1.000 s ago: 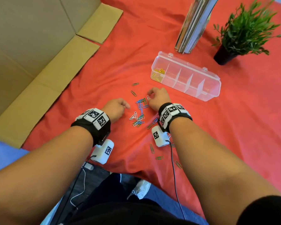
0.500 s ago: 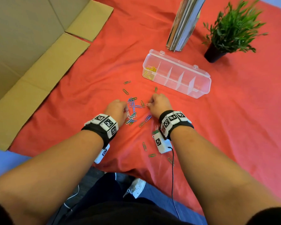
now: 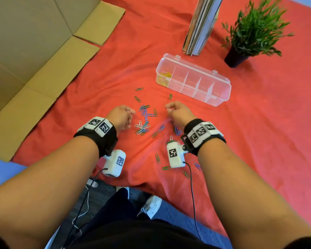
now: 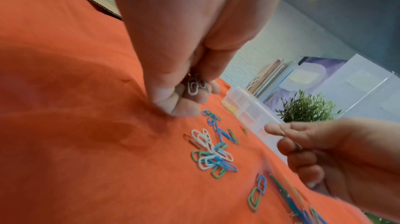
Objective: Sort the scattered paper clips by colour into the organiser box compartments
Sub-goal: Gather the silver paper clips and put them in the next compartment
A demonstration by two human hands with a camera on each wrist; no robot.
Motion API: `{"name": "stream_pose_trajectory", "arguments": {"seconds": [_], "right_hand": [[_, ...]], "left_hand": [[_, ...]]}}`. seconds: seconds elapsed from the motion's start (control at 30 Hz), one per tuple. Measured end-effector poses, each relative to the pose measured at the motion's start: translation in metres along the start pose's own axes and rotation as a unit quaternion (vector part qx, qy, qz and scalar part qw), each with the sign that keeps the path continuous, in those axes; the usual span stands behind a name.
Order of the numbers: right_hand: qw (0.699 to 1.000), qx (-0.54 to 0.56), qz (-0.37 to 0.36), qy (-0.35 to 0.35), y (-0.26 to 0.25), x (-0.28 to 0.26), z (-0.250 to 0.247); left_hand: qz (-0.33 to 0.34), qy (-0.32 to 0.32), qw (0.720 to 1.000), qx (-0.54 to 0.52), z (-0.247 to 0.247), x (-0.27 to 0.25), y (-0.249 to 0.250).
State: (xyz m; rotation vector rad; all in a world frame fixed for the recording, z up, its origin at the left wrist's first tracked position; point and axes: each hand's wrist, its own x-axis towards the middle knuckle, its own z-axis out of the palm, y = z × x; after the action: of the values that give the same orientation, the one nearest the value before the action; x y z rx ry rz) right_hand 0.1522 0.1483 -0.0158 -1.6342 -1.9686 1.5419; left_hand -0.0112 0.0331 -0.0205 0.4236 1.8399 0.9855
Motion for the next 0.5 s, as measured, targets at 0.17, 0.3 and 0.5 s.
{"name": "stream_pose_trajectory", "arguments": {"seconds": [0.17,0.3,0.5], "right_hand": [[0.915,0.374,0.137,-0.065,0.013,-0.035,-0.033],[0.934,0.332,0.121,-0.046,0.036,-0.049,-0.045],[0.999,-0.041,0.025,0.005,0.072,-0.056,-0.042]], "left_hand": [[-0.044,-0.031,0.995,-0.084,0.011,-0.007,0.011],[0.138,-0.007,0.945,0.297,0.017,0.000,0.000],[0.250,0.018,0.839,0.482,0.012,0.002,-0.018]]}}
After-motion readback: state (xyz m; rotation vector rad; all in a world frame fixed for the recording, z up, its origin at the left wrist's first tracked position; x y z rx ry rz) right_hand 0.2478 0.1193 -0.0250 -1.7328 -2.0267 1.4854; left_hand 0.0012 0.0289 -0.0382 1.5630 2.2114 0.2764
